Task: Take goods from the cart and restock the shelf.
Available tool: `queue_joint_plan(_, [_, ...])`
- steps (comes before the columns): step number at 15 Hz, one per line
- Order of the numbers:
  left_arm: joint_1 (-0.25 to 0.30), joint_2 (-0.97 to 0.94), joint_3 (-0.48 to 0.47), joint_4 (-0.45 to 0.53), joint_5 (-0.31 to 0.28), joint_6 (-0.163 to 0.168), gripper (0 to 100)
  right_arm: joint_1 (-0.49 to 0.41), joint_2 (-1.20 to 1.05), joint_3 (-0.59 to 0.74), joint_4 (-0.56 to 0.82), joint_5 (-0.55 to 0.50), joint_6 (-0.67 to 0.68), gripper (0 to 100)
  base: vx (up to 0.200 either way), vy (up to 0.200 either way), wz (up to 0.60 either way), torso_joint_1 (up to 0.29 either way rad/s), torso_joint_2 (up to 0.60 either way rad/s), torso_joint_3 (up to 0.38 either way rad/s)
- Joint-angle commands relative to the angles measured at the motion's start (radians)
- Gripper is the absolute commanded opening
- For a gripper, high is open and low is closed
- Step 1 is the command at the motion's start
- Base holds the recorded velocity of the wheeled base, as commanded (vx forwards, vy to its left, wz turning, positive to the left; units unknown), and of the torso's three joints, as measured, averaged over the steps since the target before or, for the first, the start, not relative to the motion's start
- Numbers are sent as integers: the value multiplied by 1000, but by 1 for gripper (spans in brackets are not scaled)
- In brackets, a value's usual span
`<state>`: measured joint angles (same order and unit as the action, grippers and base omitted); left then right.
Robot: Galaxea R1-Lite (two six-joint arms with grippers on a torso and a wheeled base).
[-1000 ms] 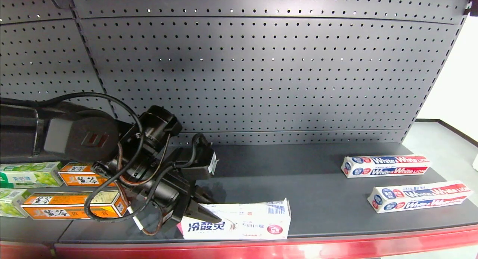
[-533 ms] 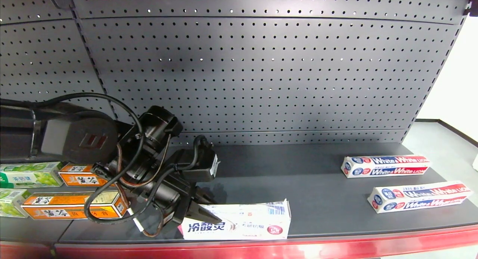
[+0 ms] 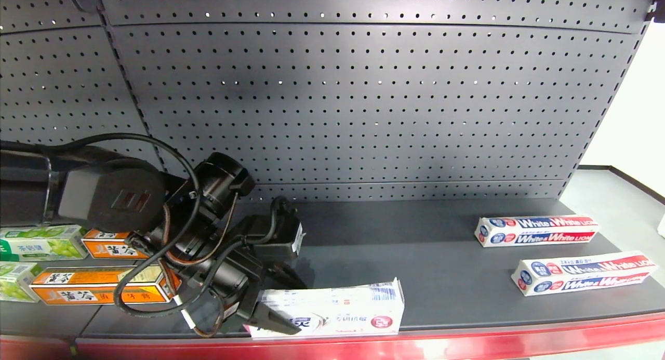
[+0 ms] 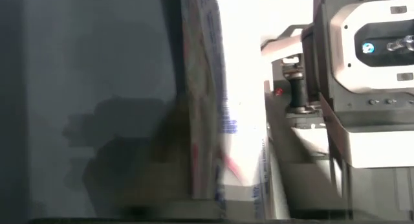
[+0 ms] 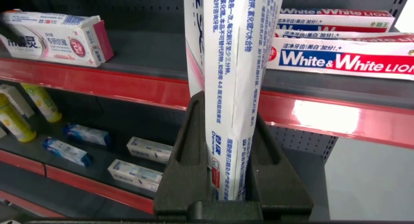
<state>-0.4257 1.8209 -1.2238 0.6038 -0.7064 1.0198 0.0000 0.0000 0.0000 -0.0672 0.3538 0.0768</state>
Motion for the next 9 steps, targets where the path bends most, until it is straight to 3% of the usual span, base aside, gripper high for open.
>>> queue_joint_plan(1, [-2,0,-2,-7,-4,-1,100,0,0,0,0,1,0,0,0,0,0,0,0,0])
queue_joint_plan(9, [5,-48,-16,-9,-4,-4,100,0,0,0,0,1,0,0,0,0,0,0,0,0])
